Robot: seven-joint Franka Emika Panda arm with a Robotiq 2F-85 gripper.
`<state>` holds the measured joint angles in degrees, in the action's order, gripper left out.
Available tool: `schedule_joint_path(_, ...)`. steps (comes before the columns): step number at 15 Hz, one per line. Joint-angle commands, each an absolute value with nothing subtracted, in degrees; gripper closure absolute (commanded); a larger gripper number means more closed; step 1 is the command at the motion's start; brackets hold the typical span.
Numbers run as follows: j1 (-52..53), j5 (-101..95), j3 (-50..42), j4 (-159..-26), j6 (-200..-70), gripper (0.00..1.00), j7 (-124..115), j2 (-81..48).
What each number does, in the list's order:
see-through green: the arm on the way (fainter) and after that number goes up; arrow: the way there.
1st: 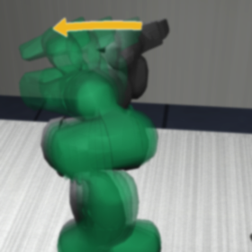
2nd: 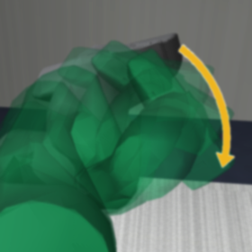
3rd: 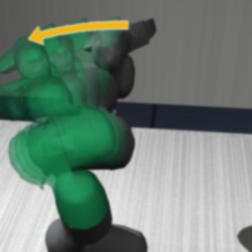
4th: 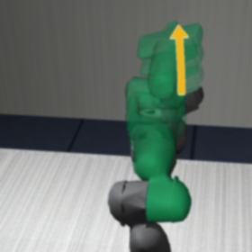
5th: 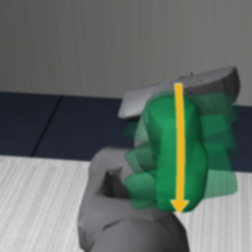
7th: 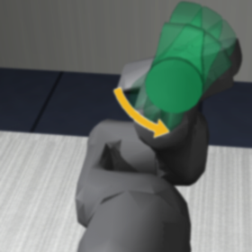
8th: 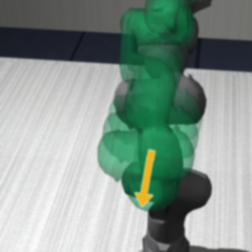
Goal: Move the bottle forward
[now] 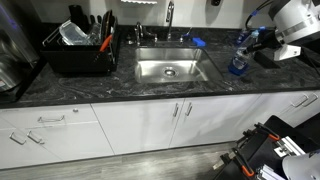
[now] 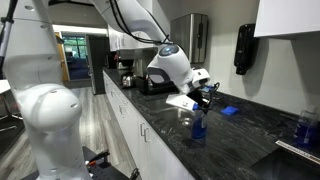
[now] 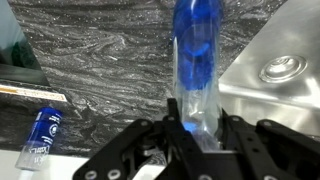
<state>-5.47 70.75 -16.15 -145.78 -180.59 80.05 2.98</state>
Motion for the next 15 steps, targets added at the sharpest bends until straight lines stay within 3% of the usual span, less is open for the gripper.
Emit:
schedule_joint_path(1,-5.09,72.23,-16.03,-144.55,-182.50,0.36,81.44,1.32)
schedule_joint_path(6,-5.36,70.95,-16.13,-144.50,-182.02,0.01,80.92,2.22)
schedule_joint_path(15,-5.61,69.16,-16.15,-145.42,-181.69,0.00,80.76,5.86)
